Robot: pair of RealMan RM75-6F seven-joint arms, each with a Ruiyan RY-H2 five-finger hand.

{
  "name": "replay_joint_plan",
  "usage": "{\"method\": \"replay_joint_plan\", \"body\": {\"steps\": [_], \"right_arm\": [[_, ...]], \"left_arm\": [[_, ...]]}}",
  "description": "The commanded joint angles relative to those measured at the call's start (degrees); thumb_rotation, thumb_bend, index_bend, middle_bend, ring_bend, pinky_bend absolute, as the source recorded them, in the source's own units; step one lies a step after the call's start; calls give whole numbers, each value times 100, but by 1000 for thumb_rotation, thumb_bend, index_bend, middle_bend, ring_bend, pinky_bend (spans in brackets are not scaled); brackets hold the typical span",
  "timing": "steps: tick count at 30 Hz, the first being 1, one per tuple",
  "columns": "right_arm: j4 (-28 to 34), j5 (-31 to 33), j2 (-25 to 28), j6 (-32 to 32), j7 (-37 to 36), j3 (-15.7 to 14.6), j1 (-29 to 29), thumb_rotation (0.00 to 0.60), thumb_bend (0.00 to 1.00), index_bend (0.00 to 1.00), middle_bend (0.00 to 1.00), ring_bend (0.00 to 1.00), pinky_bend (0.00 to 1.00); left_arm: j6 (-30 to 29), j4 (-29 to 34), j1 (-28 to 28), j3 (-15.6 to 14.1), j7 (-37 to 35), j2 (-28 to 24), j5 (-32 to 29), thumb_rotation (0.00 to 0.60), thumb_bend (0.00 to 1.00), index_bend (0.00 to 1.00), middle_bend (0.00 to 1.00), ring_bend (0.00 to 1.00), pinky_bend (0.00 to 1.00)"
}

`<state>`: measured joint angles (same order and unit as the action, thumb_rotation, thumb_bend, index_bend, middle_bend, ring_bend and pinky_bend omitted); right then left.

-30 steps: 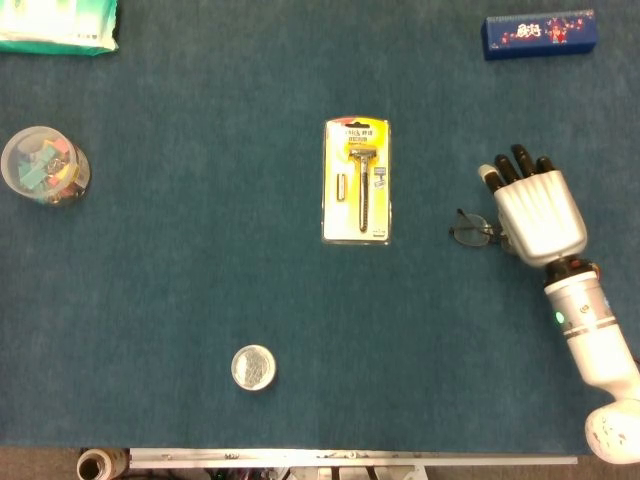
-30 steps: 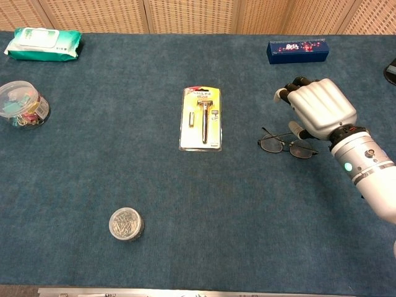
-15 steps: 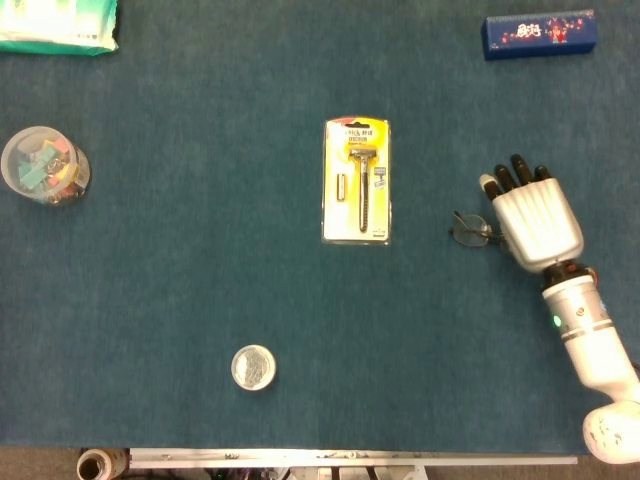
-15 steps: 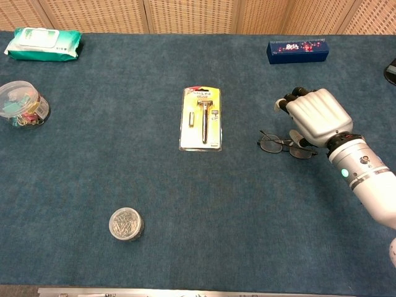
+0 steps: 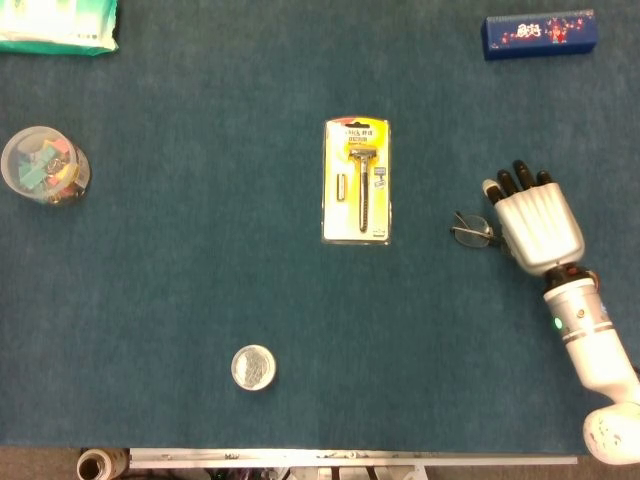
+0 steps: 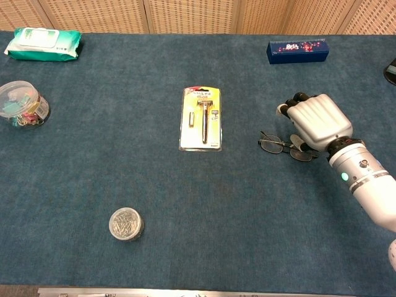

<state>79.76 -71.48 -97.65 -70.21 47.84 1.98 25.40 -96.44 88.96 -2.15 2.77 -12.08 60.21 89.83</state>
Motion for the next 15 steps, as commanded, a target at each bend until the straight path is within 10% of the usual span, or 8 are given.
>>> {"method": "replay_joint_plan", "body": {"steps": [1,15], "right_arm": [[-16,12,-2,12,-5,5,-8,600,316,310,311,191,401],[3,-116,63,-48,-255,3,-92,600,319,310,311,191,401]], "left_arm": [[0,-9,-1,0,-7,4,-2,600,116,449,449,366,442],[37,22,13,7,13,-17,-29,600,116,449,449,366,442]]}}
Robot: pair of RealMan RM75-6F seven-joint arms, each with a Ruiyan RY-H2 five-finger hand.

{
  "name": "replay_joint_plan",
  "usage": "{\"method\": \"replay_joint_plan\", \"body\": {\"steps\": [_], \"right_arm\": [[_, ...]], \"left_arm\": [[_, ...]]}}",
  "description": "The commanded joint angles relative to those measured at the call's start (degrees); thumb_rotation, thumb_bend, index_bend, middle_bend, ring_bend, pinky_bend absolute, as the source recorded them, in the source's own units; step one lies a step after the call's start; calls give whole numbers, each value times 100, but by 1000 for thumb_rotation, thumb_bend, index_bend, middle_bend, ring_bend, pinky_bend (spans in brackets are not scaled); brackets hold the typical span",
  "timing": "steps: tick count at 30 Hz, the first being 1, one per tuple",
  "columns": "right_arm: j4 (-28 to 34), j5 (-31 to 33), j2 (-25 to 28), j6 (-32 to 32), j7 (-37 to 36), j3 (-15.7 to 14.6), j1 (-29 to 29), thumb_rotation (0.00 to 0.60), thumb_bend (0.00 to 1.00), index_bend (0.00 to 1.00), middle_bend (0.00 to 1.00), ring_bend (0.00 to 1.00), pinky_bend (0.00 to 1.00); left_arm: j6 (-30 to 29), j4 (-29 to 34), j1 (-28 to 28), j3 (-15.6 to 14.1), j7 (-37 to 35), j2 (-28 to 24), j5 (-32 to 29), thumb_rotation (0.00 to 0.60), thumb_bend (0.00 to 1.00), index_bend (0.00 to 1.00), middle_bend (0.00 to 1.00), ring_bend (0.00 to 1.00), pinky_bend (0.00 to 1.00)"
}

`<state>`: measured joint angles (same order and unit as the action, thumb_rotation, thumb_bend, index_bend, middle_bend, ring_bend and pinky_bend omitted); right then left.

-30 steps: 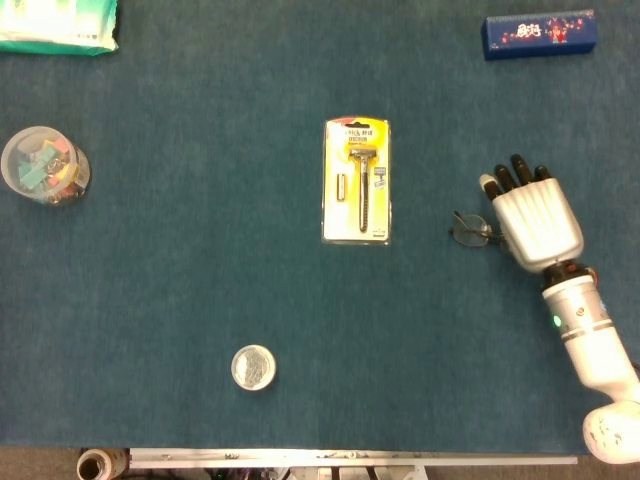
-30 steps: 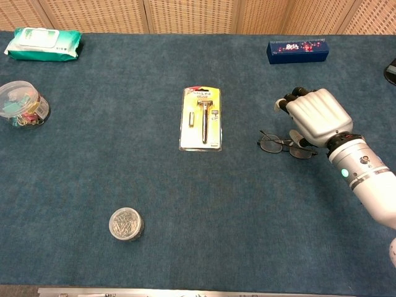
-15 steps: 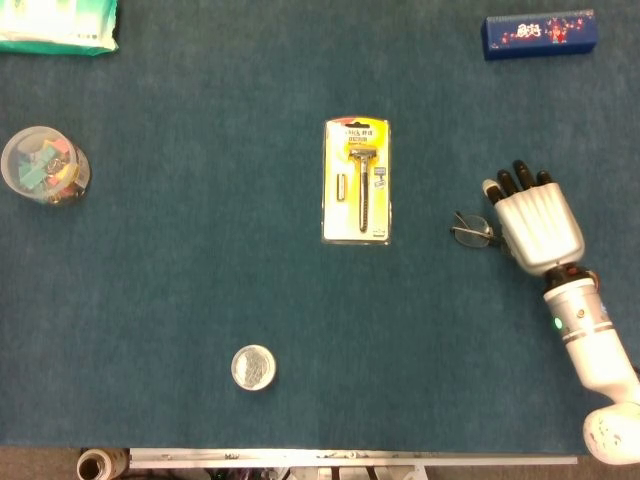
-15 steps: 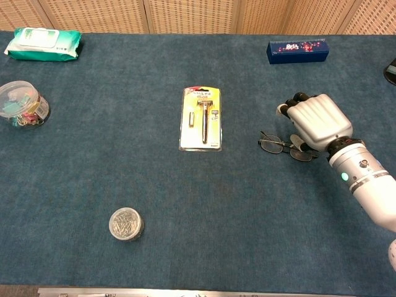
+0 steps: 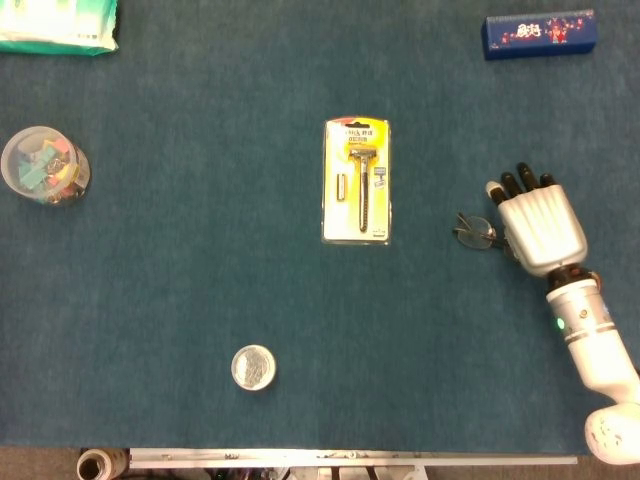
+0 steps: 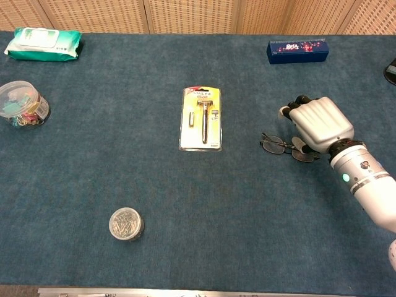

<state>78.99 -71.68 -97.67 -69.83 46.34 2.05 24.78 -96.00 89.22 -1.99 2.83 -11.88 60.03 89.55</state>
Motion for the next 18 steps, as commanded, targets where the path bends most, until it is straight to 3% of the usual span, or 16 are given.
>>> {"method": "replay_joint_plan", "body": {"steps": [1,13,18], "right_arm": [[147,-154,118,-145,-179,-2,-51,600,319,310,311,191,401],[1784,-1282,1648,-1528,-1382,78,-598,600,319,311,311,191,401],[2109,-1645,2223,-2083,-1938,95,-908,600,318,310,311,191,401]], "left_arm": [[-9,-9,-6,2,-12,2,-3,600,116,449,449,366,442],[158,46,76,31,169,20,-91,600,116,448,449,366,442],[380,87,183,22,402,75,-137,600,116,449,449,366,442]]}}
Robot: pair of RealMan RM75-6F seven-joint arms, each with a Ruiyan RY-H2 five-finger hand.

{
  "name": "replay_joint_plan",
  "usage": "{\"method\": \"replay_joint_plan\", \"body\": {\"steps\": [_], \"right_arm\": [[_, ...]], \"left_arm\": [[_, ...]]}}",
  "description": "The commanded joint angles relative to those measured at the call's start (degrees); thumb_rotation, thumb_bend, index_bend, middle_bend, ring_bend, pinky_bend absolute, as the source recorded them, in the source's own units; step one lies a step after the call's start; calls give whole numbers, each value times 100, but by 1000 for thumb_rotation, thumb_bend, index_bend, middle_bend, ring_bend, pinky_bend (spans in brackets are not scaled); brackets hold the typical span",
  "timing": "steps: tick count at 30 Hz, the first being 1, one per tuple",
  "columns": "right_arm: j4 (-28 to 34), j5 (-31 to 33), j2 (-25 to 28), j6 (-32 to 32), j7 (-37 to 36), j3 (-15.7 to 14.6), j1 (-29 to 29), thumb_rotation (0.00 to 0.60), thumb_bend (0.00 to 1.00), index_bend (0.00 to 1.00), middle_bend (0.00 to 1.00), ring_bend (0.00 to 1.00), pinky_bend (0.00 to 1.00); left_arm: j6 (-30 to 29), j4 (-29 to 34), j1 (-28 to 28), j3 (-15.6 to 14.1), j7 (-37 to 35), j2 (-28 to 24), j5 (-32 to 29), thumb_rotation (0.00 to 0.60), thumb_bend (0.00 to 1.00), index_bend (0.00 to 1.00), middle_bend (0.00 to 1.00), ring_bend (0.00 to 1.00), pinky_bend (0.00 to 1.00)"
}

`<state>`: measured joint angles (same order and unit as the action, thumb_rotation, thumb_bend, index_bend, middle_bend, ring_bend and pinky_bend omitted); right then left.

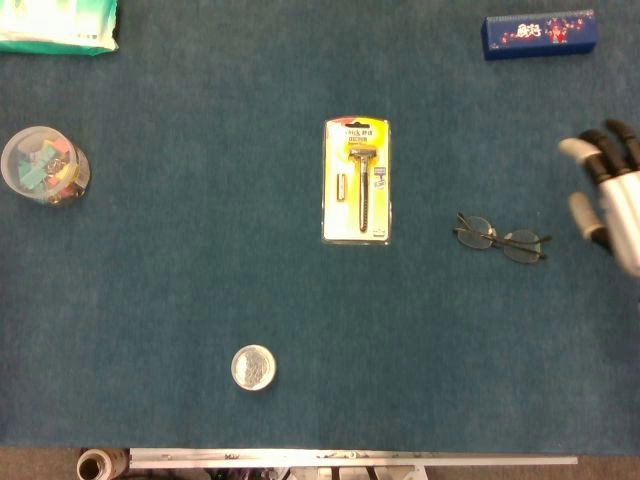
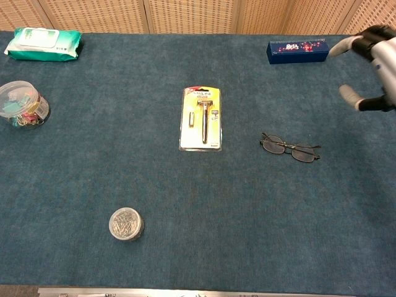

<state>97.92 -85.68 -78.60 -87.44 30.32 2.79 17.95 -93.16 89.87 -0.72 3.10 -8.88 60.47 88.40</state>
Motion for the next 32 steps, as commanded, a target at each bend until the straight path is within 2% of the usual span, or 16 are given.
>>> {"method": "replay_joint_plan", "body": {"steps": [1,10,15,20,26,32], "right_arm": [[244,-318,428,-463,-495,28,-309,600,318,310,311,191,401],[-130,-410,861,-1237,-2031,61,-947,600,317,310,311,191,401],[-526,-143,798,-1384,-2903,120,-1235,600,317,310,311,191,401],[-991,299,687,-1239,-3654,256,-1426,600,317,310,311,191,401],[-1198,386,711,-1165,-4116,409,-1503,600,317,311,311,190,401],[-1308,422,759,-1031,-4299,422,-1590,600,317,310,311,190,401]], "left_arm": [[160,42,90,-9,183,42,-28,600,117,449,449,366,442],[465,87,289,-25,653,203,-34,600,116,449,449,366,442],[495,65,335,-11,754,279,-46,600,116,449,449,367,442],[510,64,369,3,800,321,-63,600,116,450,449,367,442],[487,33,378,13,792,356,-80,600,117,452,449,367,442],[543,103,424,3,914,367,-76,600,117,452,449,367,442]]}}
